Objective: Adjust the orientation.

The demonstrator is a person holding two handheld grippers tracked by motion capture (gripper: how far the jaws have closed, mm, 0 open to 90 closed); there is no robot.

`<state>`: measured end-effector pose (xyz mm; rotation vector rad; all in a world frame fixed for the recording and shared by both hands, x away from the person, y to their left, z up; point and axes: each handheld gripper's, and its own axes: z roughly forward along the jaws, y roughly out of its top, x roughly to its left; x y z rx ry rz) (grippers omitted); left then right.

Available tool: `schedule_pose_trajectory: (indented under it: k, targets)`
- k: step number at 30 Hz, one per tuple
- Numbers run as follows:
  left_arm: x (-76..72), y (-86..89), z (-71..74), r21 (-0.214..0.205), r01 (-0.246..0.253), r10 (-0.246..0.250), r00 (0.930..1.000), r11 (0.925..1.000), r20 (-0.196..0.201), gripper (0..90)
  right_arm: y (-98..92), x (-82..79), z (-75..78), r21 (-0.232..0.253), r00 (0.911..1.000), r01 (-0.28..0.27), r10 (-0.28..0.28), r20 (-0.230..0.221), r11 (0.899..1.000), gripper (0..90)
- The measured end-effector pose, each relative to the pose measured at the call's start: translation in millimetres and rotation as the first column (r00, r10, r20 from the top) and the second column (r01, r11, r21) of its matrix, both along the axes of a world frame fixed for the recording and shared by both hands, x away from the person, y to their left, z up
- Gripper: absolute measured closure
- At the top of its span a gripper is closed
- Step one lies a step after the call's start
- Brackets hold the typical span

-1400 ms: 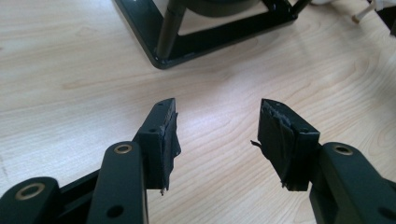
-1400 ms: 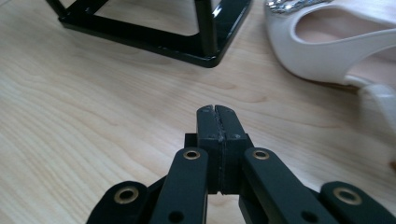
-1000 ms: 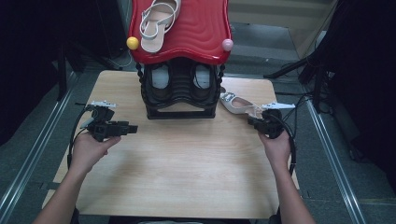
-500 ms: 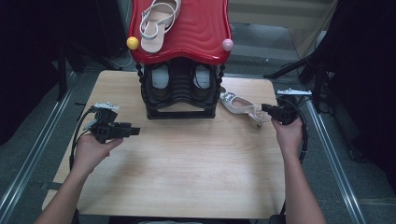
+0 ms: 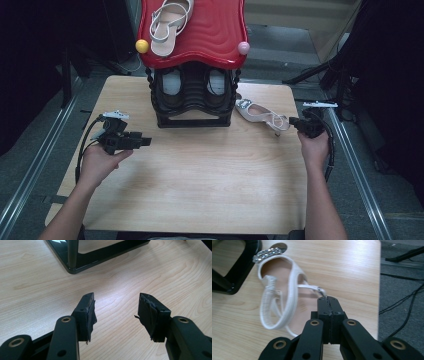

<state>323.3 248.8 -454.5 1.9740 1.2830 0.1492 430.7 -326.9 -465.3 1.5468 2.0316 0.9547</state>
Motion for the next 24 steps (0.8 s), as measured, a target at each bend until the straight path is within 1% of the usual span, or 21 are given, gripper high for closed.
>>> schedule_pose_trajectory:
  k: [2,3,5,6,8,10,13,15,16,18,20,24]
  targets:
    - [0.2,0.2,-0.5,0.001,-0.002,0.002,1.0,1.0,-0.001,47.9,-4.0,0.2,-0.7,-0.004,0.9998,0.019,-0.019,0.0,1.0,90.0]
    - [0.4,0.2,-0.8,0.002,-0.002,0.002,1.0,1.0,-0.002,47.9,-5.0,0.2,-2.3,-0.014,0.9999,0.015,-0.015,-0.006,1.0,90.0]
    - [0.7,0.4,-1.1,0.005,0.001,-0.001,1.0,1.0,-0.004,47.9,-4.5,-0.7,-6.7,-0.052,0.9997,0.018,-0.019,-0.016,0.998,90.0]
    - [1.0,0.5,-1.2,0.004,0.002,-0.002,1.0,1.0,-0.007,47.9,-5.1,-1.1,-8.7,-0.039,0.9997,0.014,-0.015,-0.019,0.999,90.0]
    - [1.0,0.6,-1.2,0.007,0.003,-0.002,1.0,1.0,-0.007,47.9,-4.6,-2.1,-11.8,-0.037,0.9997,0.01,-0.011,-0.023,0.999,90.0]
    - [0.7,0.4,-1.2,0.007,0.001,-0.001,1.0,1.0,-0.006,47.8,-4.5,-3.3,-12.9,-0.031,0.9998,0.014,-0.014,-0.017,0.999,90.0]
    - [0.9,0.4,-1.5,0.008,0.003,-0.003,0.9999,1.0,-0.01,47.7,-3.4,-6.4,-13.1,-0.017,0.9997,0.009,-0.01,-0.021,1.0,90.0]
    - [1.0,0.2,-2.1,0.022,0.002,-0.002,1.0,0.9998,-0.009,47.7,-1.9,-9.8,-13.4,0.002,0.9994,0.018,-0.018,-0.028,1.0,90.0]
    - [1.2,0.6,-2.5,0.02,0.0,0.001,0.9999,0.9998,-0.01,47.7,-0.6,-11.7,-13.1,0.014,0.9987,0.034,-0.033,-0.039,0.999,90.0]
    - [1.5,1.7,-3.1,0.008,-0.002,0.003,0.9999,1.0,-0.017,47.6,3.1,-15.3,-13.0,0.019,0.9981,0.045,-0.044,-0.044,0.999,90.0]
    - [1.7,2.2,-3.6,0.006,-0.004,0.004,0.9998,1.0,-0.019,47.6,6.1,-19.0,-13.5,0.012,0.9986,0.039,-0.038,-0.036,0.999,90.0]
    - [3.2,3.6,-4.8,0.002,-0.008,0.008,0.9998,1.0,-0.018,47.6,10.2,-24.5,-13.7,0.018,0.9987,0.034,-0.034,-0.038,0.999,90.0]
